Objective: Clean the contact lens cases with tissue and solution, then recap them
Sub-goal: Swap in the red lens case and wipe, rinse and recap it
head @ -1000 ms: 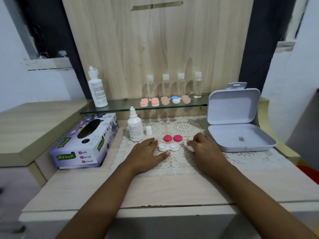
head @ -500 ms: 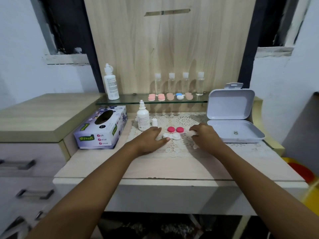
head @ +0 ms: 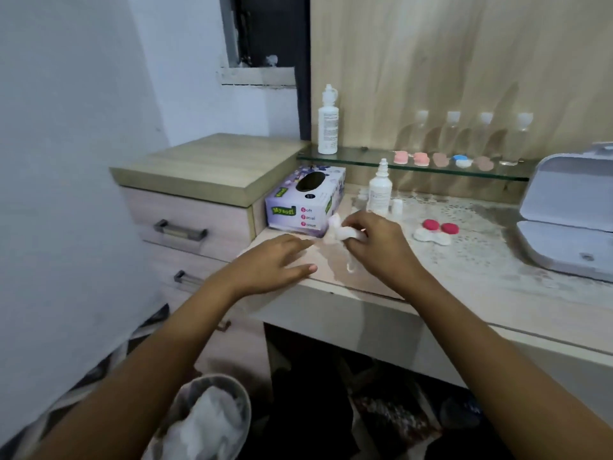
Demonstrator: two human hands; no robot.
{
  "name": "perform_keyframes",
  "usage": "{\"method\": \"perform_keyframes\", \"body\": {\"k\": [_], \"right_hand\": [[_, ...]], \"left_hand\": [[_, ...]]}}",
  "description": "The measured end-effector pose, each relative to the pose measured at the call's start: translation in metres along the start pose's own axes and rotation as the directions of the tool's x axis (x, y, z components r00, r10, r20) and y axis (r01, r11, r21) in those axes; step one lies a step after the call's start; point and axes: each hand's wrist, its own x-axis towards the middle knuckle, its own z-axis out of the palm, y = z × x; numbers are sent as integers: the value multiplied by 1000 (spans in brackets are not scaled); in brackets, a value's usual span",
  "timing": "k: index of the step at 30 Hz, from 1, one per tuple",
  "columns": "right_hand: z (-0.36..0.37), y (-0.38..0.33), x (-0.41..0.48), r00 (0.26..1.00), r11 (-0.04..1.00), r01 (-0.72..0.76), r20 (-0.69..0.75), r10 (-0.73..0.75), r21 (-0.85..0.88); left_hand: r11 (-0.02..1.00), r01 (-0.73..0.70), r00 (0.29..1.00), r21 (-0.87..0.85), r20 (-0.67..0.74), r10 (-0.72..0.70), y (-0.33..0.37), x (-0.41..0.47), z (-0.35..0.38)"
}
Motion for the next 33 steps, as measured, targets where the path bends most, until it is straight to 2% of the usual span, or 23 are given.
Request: {"method": "perform_keyframes", "body": {"k": [8,11,16,18,21,26,33], "right_hand": [[112,-92,8,964,960,165,168,-205,227],[152,-133,6,933,933,226,213,-290,281],[216,-163,-10,877,909,240,324,-354,342],[242,-160,-18,857,924,192,402,-322,330],[280,-141,-32,817,948,103,518,-253,301],[334,-104,-59,729,983,-53,679,-83,177],[391,-68,-97,623,958,-286,759,189,-4]], "left_hand": [[972,234,967,-1,-102,-233,-85,-102,-17],[966,259,957,-3,-132,-257,-118,-135,-16],[902,431,899,-41,-63,-432,-157,-181,4],[881,471,880,-38,-43,-472,-175,-196,20],[813,582,812,10,50,-581,-198,-216,50],[753,658,742,6,161,-651,-228,-236,107],[693,718,676,-69,308,-670,-237,-248,169]]}}
